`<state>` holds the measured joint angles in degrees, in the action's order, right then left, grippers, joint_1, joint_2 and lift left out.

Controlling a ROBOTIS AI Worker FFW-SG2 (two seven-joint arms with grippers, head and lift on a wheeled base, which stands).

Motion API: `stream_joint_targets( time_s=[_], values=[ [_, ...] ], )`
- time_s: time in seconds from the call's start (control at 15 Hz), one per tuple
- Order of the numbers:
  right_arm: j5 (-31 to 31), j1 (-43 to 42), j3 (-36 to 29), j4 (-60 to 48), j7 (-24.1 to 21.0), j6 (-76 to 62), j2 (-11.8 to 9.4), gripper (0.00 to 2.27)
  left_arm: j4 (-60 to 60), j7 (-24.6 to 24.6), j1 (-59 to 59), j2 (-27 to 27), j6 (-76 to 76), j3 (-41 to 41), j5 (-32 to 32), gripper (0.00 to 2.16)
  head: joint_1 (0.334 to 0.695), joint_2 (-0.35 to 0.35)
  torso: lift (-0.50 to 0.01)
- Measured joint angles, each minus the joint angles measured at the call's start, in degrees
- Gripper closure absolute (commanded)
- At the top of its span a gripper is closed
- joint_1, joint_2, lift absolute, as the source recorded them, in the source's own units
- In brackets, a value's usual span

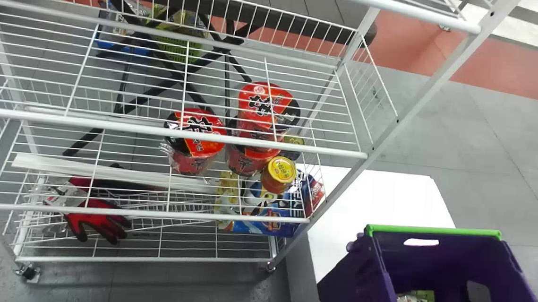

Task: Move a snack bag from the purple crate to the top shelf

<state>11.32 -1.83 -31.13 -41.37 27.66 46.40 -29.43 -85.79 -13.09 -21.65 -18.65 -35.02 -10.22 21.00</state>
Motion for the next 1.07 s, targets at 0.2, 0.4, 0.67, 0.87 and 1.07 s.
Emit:
stream_joint_targets(
  time_s=[0.2, 0.4, 0.67, 0.87, 1.07],
  values=[
    [-1.51, 0.91, -1.13, -2.27, 0.24, 1.24, 1.15, 1.98, 0.01, 0.00, 0.11, 0.08, 0.00, 0.01, 0.00, 0.06, 0.695, -0.350, -0.385],
    [-2.74, 2.42, -2.17, -5.77, 0.83, 3.63, 2.78, 2.05, 0.01, 0.00, 0.13, 0.16, 0.00, 0.01, -0.03, 0.06, 0.695, -0.350, -0.373],
    [-3.35, 4.71, -3.53, -9.68, 0.94, 4.66, 4.52, 2.05, -0.16, -0.08, -0.19, 0.19, 0.02, -0.07, -0.23, 0.06, 0.695, -0.350, -0.357],
    [-5.46, 7.67, -4.56, -14.33, 1.04, 6.55, 5.66, 2.11, -0.57, -0.17, -0.75, 0.33, 0.29, -0.29, -0.81, 0.06, 0.695, -0.350, -0.345],
    [-6.71, 11.09, -7.22, -22.43, 0.27, 10.32, 8.99, 2.11, -1.66, -0.35, -1.80, 0.36, 0.72, -0.37, -1.65, 0.06, 0.695, -0.350, -0.334]
  ],
)
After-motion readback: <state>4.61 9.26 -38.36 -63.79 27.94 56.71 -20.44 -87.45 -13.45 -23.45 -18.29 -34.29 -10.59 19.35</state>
